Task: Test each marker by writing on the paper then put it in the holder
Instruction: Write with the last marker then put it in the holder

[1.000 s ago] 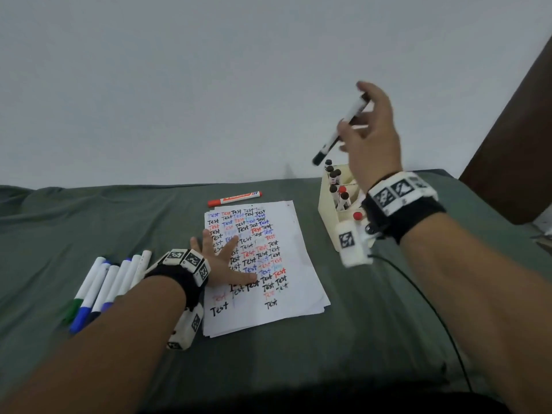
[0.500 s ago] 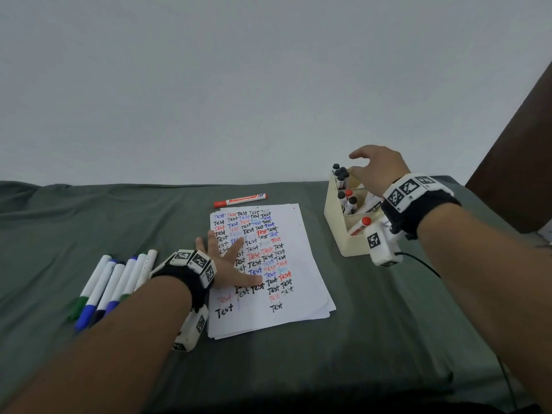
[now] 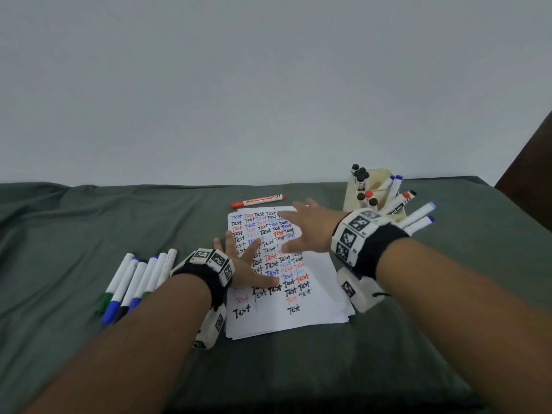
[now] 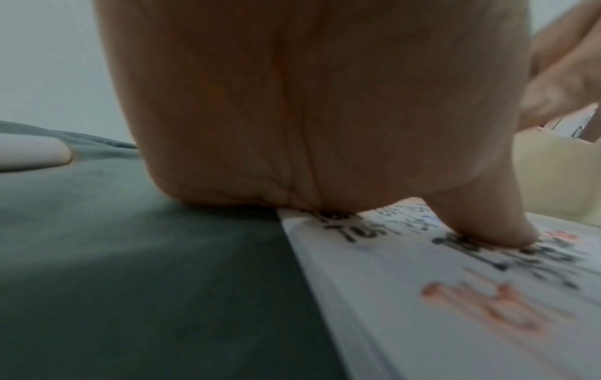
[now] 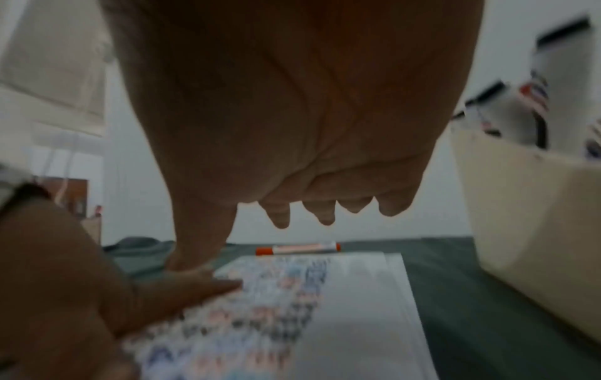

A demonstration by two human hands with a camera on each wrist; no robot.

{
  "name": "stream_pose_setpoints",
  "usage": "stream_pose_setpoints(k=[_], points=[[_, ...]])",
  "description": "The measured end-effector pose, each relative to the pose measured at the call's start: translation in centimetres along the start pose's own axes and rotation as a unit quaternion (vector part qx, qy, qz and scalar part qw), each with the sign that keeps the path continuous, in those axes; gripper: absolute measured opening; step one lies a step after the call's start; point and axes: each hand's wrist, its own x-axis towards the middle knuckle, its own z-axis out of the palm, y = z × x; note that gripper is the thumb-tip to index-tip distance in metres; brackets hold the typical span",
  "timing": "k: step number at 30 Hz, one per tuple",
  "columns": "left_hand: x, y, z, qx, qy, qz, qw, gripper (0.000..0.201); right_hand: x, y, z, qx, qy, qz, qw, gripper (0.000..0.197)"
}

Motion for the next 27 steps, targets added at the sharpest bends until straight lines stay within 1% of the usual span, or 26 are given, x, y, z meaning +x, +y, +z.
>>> stream_pose_setpoints(k=[2, 4, 7, 12, 14, 16, 18, 20, 21, 22, 23, 24, 25, 27], points=[[0.2, -0.1, 0.0, 0.006, 0.001, 0.000, 1.000, 0.136, 1.4, 0.2, 3.1, -0.015, -0.028, 0.039, 0.999, 0.098], [0.3, 0.0, 0.0, 0.013, 0.001, -0.004, 1.000, 0.137, 2.3, 0.5, 5.7, -0.012, -0.032, 0.065, 0.997, 0.102], [0.6, 0.0, 0.1, 0.018, -0.005, -0.007, 1.000, 0.136, 3.0, 0.5, 8.4, -0.001, -0.020, 0.065, 0.998, 0.103], [1.1, -0.3, -0.2, 0.042, -0.022, -0.014, 0.999, 0.138, 3.4, 0.6, 9.1, 0.004, -0.035, 0.057, 0.998, 0.104], [1.2, -0.4, -0.7, 0.055, -0.030, -0.020, 0.998, 0.137, 3.3, 0.6, 9.3, 0.007, -0.031, 0.054, 0.998, 0.104], [0.9, -0.7, -1.8, 0.080, -0.040, -0.023, 0.996, 0.130, 3.2, 0.6, 9.6, 0.009, -0.028, 0.053, 0.998, 0.105], [0.8, -0.8, -3.8, 0.085, -0.037, -0.006, 0.996, 0.118, 3.4, 0.8, 9.8, 0.012, -0.027, 0.054, 0.998, 0.107], [1.6, -1.0, -6.5, 0.081, 0.007, 0.035, 0.996, 0.114, 3.6, 0.9, 10.0, 0.022, -0.031, 0.056, 0.998, 0.110], [2.0, -1.1, -8.0, 0.082, 0.036, 0.046, 0.995, 0.099, 3.7, 1.0, 10.0, 0.025, -0.032, 0.056, 0.998, 0.111], [2.4, -1.2, -9.2, 0.081, 0.078, 0.056, 0.992, 0.078, 3.8, 1.0, 10.2, 0.026, -0.031, 0.055, 0.998, 0.112], [2.9, -1.2, -10.2, 0.082, 0.128, 0.065, 0.986, 0.060, 3.8, 1.0, 10.3, 0.026, -0.027, 0.054, 0.998, 0.113], [3.6, -1.3, -10.9, 0.083, 0.178, 0.073, 0.978, 0.048, 3.8, 1.0, 10.5, 0.024, -0.020, 0.054, 0.998, 0.115], [4.2, -1.4, -11.2, 0.085, 0.215, 0.077, 0.970, 0.040, 3.9, 1.0, 10.7, 0.021, -0.013, 0.055, 0.998, 0.118], [5.7, -1.6, -11.2, 0.091, 0.243, 0.082, 0.962, 0.034, 4.0, 1.0, 11.0, 0.024, -0.008, 0.056, 0.998, 0.118]])
